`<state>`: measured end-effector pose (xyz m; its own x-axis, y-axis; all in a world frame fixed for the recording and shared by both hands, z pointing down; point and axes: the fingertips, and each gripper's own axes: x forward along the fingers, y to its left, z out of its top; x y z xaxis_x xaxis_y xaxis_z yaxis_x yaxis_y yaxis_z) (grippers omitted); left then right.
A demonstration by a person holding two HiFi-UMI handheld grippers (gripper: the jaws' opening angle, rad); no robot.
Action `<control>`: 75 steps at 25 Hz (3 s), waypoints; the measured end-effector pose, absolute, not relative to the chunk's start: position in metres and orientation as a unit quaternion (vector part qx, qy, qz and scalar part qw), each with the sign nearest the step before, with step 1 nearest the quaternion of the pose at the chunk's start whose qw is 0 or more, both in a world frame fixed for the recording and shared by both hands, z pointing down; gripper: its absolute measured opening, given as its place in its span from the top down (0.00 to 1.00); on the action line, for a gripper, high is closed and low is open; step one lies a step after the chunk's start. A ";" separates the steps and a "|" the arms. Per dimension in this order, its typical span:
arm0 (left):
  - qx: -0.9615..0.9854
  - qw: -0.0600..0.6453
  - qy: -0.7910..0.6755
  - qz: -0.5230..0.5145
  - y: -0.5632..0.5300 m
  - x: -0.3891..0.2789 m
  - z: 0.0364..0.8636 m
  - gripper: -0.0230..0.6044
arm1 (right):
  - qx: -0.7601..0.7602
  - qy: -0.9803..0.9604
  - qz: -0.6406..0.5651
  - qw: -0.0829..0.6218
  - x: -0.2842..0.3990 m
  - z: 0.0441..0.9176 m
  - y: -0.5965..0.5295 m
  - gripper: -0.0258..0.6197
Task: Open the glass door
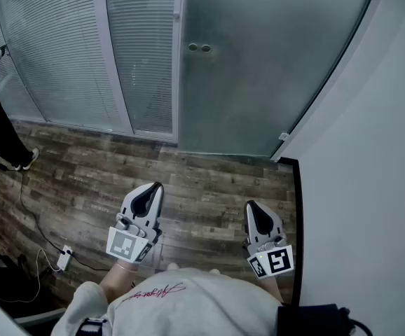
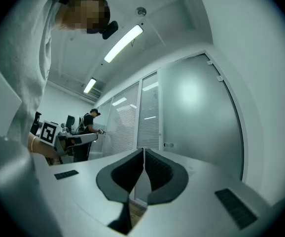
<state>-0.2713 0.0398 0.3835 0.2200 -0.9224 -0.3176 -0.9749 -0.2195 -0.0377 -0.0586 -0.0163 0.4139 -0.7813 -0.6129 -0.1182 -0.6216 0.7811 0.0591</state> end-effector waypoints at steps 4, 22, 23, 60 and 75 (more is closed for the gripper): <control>-0.777 0.110 0.611 0.103 0.040 -0.276 0.389 0.92 | -0.331 0.942 0.046 0.042 -0.065 0.414 -0.016 0.92; -0.782 0.086 0.610 0.090 0.043 -0.322 0.413 0.92 | -0.359 0.931 0.022 0.058 -0.095 0.424 -0.019 0.92; -0.783 0.086 0.610 0.090 0.041 -0.323 0.415 0.92 | -0.360 0.931 0.020 0.057 -0.096 0.425 -0.022 0.92; -0.725 0.082 0.677 0.097 -0.266 -0.475 0.398 0.92 | -0.305 0.951 0.035 0.036 -0.275 0.421 -0.387 0.92; -0.663 0.062 0.743 0.075 -0.275 -0.532 0.420 0.92 | -0.335 0.942 0.017 0.026 -0.420 0.413 -0.581 0.67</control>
<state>-0.5317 -0.2747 0.4203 -0.1140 -0.9747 -0.1922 -0.9935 0.1105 0.0287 -0.4201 -0.5813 0.4134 -0.7737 -0.6306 -0.0610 -0.6324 0.7745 0.0142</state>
